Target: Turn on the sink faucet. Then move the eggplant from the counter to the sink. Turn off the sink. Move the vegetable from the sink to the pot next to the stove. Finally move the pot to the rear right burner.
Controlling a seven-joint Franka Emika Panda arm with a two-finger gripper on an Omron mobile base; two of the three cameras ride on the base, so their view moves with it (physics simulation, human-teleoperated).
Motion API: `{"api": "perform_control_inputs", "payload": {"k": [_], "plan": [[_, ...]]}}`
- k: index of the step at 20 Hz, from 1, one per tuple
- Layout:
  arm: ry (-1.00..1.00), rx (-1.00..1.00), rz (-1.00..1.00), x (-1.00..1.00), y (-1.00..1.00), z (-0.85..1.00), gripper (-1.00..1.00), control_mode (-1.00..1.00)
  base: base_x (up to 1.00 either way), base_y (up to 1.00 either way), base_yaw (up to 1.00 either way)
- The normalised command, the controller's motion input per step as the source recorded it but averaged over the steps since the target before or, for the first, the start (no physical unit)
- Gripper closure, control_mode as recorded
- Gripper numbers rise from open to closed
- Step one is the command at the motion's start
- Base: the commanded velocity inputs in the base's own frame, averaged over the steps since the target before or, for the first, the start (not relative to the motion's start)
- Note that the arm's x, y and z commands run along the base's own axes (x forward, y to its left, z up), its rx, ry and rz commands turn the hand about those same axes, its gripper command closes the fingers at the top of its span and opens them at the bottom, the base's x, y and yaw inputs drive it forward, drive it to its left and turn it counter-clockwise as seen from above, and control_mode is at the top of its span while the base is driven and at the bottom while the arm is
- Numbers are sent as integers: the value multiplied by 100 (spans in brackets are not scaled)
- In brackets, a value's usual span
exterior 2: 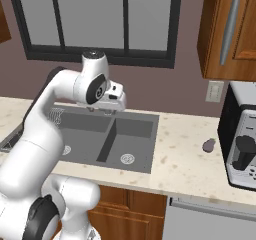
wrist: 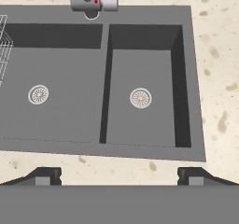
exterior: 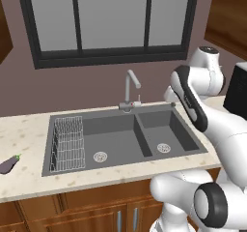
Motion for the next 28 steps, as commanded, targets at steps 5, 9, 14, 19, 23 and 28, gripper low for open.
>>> {"api": "perform_control_inputs", "payload": {"k": [5,9,14,19,23,28], "plan": [[0,0,3,16,-23,-12,-100,-100,0,0,0],[0,0,2,6,-7,-5,-100,-100,0,0,0],[0,0,0,0,0,-1,-100,-100,0,0,0],[0,0,0,1,0,-4,-100,-100,0,0,0],[0,0,0,1,3,-5,-100,100,1,5,0],[0,0,0,0,0,0,-100,100,1,21,0]]}}
